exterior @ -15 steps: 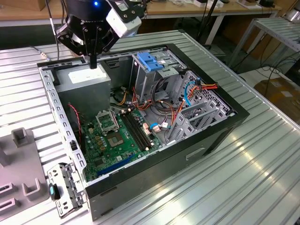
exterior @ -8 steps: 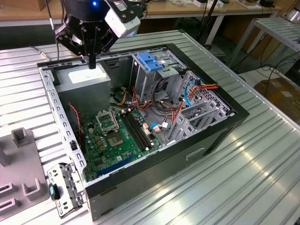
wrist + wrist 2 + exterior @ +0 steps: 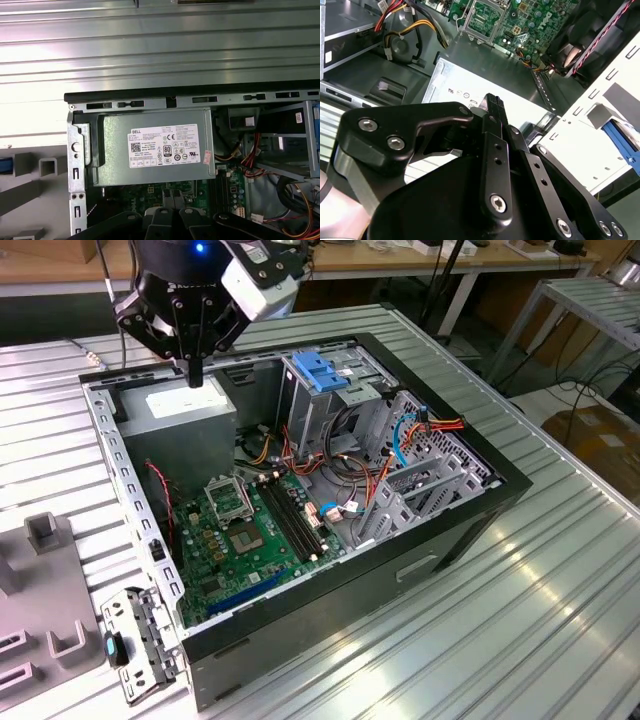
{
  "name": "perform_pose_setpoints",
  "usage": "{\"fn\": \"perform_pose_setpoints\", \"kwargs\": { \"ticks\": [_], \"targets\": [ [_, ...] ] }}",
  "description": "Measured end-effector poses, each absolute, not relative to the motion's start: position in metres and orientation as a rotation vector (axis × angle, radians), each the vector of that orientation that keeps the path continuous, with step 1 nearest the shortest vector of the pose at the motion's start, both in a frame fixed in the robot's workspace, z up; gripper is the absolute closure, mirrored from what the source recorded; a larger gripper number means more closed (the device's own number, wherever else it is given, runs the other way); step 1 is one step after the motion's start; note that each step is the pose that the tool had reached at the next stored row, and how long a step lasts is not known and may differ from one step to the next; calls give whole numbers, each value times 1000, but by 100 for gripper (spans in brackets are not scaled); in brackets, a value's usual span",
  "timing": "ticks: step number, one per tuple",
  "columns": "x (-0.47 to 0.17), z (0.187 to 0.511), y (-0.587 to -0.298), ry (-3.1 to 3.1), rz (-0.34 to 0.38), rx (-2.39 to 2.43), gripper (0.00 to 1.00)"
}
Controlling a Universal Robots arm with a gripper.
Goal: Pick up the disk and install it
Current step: 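Reach for the disk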
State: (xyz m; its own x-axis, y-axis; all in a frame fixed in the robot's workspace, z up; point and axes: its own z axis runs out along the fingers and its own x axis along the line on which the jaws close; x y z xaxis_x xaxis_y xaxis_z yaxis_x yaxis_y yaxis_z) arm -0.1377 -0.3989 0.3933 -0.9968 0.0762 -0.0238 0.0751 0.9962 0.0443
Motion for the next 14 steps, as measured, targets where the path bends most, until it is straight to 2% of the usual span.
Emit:
{"fn": "perform_pose_setpoints", "kwargs": {
  "ticks": [14],
  "targets": [
    [-141, 393, -399, 3113, 68, 118, 89]
  ]
}}
